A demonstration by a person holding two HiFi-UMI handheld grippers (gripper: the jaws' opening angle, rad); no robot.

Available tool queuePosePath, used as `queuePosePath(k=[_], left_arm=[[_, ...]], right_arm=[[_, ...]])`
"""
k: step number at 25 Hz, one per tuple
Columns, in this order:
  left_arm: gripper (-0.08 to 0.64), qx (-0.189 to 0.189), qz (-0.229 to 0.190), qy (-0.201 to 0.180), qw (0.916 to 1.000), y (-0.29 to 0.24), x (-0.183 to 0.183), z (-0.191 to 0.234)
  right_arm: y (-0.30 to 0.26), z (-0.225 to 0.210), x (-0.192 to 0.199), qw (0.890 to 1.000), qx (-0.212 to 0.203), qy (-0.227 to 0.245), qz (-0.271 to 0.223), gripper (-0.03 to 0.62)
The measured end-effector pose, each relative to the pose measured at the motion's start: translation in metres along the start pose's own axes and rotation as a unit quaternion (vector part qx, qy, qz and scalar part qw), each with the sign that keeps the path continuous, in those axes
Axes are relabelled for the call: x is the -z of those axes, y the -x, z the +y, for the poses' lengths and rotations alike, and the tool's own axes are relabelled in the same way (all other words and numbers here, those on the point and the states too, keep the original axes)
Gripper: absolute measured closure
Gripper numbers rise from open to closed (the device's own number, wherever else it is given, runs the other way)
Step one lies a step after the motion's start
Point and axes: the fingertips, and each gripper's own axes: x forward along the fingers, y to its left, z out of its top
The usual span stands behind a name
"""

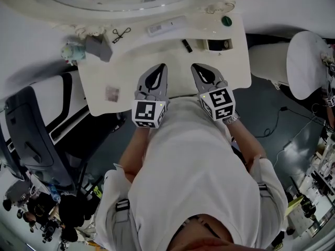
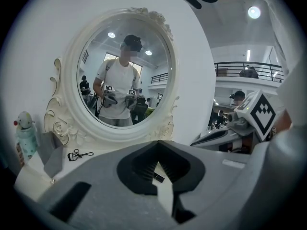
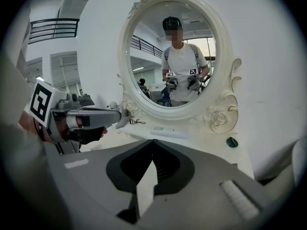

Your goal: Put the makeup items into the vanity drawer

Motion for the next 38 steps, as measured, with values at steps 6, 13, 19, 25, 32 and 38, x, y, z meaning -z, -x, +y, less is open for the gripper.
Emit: queuePosePath(k=[6, 13, 19, 25, 32, 38], left_arm=[[0.554, 0.001, 0.003, 0.000, 1.0000, -0.010, -0.001, 0.010], [0.554, 0.006, 0.012, -0.010, 0.9999, -0.016, -0.002, 0.011], [0.554, 0.000, 0.027, -0.006, 0.9996, -0.018, 0.003, 0.017], [0.554, -0.004, 0.037, -0.009, 0.9993, -0.020, 0.004, 0.019], [0.554, -0.025, 0.058, -0.007, 0.9980, -0.011, 0.013, 0.035], [0.554, -0.036, 0.061, -0.009, 0.9974, -0.009, 0.015, 0.039]], right_arm=[[-0.042, -0.025, 0.020, 0.999, -0.005, 0.014, 0.044, 0.584], [-0.093, -0.060, 0.064, 0.995, 0.016, -0.020, 0.094, 0.584], [-0.122, -0.083, 0.110, 0.987, 0.042, -0.036, 0.150, 0.584], [-0.146, -0.096, 0.138, 0.982, 0.049, -0.045, 0.179, 0.500], [-0.163, -0.101, 0.159, 0.976, 0.053, -0.057, 0.204, 0.445], [-0.173, -0.105, 0.174, 0.971, 0.069, -0.064, 0.221, 0.451]])
